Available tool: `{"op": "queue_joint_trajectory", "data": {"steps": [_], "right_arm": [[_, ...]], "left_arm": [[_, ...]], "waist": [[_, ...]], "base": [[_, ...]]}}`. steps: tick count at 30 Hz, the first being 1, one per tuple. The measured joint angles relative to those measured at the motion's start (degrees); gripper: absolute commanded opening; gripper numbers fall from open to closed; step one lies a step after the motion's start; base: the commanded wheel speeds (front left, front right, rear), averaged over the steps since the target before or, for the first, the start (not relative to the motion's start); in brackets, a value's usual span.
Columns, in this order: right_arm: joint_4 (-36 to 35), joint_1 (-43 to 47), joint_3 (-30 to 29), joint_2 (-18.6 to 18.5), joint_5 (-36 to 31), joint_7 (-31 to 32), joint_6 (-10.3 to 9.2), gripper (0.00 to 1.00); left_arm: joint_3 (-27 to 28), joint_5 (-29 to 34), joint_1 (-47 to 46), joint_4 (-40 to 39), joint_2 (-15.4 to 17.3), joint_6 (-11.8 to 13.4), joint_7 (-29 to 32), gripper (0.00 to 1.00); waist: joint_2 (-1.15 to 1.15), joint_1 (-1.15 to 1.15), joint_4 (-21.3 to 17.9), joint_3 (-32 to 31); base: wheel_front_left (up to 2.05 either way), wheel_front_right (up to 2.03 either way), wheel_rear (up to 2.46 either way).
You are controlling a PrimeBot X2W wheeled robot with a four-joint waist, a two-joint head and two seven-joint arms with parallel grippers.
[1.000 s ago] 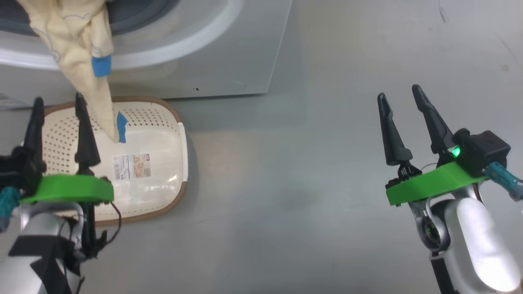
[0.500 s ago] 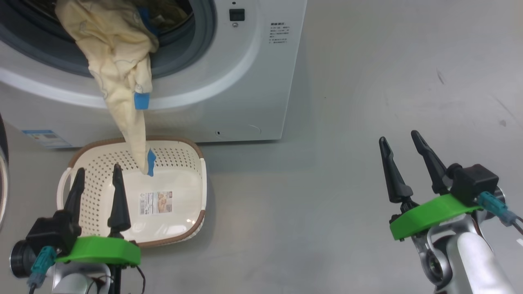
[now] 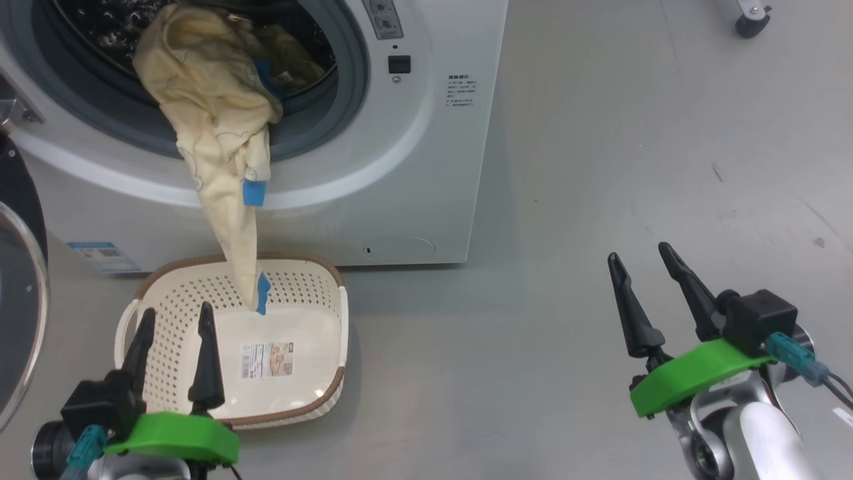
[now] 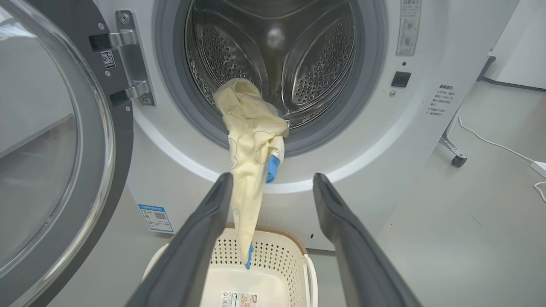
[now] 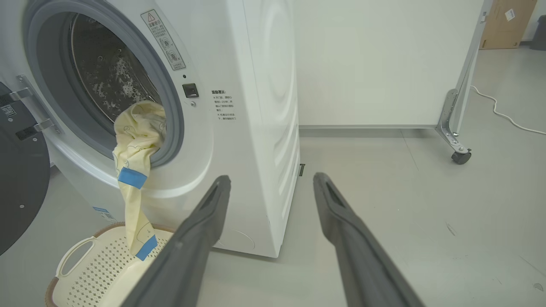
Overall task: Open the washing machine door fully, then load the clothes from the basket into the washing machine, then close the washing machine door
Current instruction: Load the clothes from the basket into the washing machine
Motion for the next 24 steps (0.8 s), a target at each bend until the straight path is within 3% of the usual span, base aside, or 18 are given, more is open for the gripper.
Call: {"op": "queue_joint_trajectory", "data": {"steps": [24], "right_arm": [[-1.5, 0.4, 0.2, 0.0, 0.0, 0.8, 0.0, 1.0]], "left_arm": [[-0.4, -1.1, -0.5, 2.0, -0.6, 0.0, 0.7, 1.0]], "waist": [[0.0, 0.0, 0.2, 1.4]], "base": [[0.0, 0.0, 0.0]]}}
